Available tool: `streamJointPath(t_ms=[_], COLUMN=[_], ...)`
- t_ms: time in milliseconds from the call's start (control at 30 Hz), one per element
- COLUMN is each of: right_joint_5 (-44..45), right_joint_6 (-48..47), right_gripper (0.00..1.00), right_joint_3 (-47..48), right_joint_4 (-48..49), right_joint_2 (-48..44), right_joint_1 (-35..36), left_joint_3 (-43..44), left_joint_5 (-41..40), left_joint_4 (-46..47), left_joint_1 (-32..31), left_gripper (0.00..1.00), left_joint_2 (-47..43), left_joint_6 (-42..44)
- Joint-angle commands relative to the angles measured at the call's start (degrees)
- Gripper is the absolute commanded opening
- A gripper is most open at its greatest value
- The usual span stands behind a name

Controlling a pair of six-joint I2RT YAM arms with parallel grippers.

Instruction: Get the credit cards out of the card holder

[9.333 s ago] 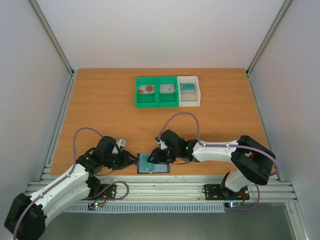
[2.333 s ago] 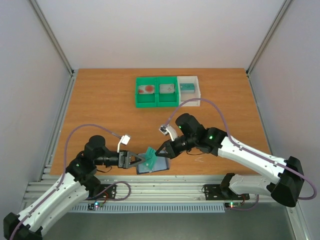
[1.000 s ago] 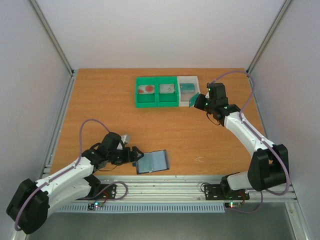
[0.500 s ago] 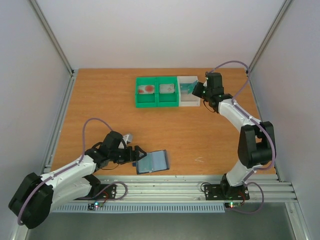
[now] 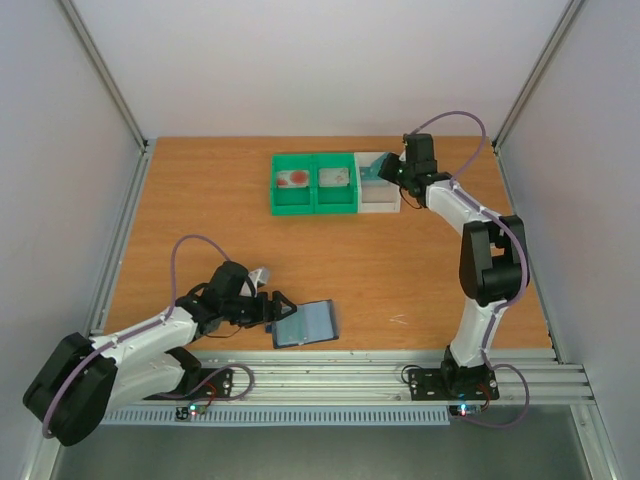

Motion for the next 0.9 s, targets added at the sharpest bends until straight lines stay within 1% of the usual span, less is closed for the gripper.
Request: streamJointPath(t_ms=[0, 333, 633, 867], right_joint_5=[-1.35, -2.32, -3.9, -2.93], right_joint_6=[0.84, 1.94, 1.24, 1.13], right_gripper=[0.01, 0.01, 0.01, 0.07], right_joint_3=[3.25, 7.54, 14.16, 19.81], right_joint_4=[0.32, -0.05, -2.81, -7.45], right_joint_2=[2.71, 8.18, 13.85, 17.92], right_joint_1=[-0.32, -0.33, -0.33, -0.36], left_joint_3=[0.6, 1.41, 1.42, 1.93], left_joint_5=[0.5, 0.91, 0.44, -0.21], left_joint_4=[2.7, 0.98, -0.07, -1.84], left_joint_1=[-0.24, -0.23, -0.24, -0.24], left_gripper=[0.89, 0.89, 0.89, 0.89], left_joint_2=[0.41, 0.17, -5.08, -6.68], left_joint_6=[0.48, 0.56, -0.66, -0.87])
